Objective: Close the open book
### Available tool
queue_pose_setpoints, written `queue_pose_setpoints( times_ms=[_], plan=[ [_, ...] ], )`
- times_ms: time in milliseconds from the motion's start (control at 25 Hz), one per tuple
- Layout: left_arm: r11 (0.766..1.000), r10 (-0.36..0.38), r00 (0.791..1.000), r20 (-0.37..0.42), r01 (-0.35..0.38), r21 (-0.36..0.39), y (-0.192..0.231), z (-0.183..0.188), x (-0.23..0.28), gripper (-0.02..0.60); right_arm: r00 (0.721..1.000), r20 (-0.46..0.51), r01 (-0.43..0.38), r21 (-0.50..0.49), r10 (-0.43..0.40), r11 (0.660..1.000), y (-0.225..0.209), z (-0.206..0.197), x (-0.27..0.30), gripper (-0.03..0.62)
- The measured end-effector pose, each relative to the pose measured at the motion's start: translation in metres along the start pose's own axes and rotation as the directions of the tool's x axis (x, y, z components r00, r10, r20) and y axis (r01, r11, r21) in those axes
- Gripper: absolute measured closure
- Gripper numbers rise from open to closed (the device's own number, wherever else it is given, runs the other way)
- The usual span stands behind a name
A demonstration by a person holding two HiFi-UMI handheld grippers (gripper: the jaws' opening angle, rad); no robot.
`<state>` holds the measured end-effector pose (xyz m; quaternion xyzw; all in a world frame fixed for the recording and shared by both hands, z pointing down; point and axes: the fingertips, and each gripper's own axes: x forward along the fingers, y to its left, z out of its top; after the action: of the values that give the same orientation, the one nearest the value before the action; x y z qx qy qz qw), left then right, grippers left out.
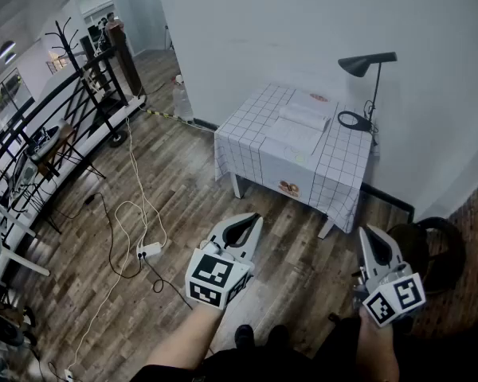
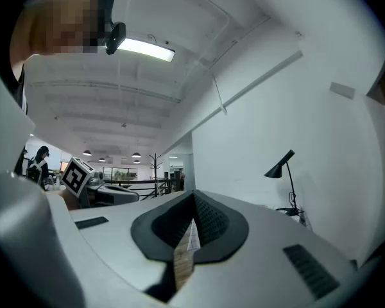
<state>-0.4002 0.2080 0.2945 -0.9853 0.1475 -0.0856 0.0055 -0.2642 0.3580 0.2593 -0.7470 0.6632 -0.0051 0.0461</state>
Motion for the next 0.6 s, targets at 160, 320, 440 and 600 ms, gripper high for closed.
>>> queue_pose_setpoints(
  times_ms=[160, 320, 440, 600],
  plan=[
    [1.000, 0.019, 1.000, -0.023, -0.019, -0.001, 0.002, -0.012, -0.024, 0.569, 1.000, -0.014, -0.019, 0.036, 0.019, 0.999, 0.026, -0.009, -0.011, 0.591],
    [1.000, 0.018, 1.000, -0.024, -0.018, -0.007, 0.002, -0.013, -0.034, 0.569, 0.999, -0.032, -0.026, 0.051, 0.028, 0.998, 0.041, -0.016, -0.020, 0.591],
    [1.000, 0.005, 1.000, -0.025, -0.006, -0.010, -0.006, -0.013, -0.033, 0.569, 0.999, -0.031, -0.010, 0.053, 0.012, 0.999, 0.037, -0.017, -0.027, 0.591],
    [1.000, -0.020, 1.000, -0.020, 0.020, -0.002, -0.022, -0.010, -0.032, 0.569, 1.000, -0.010, -0.005, 0.056, 0.005, 0.998, 0.033, -0.013, -0.043, 0.591]
  ],
)
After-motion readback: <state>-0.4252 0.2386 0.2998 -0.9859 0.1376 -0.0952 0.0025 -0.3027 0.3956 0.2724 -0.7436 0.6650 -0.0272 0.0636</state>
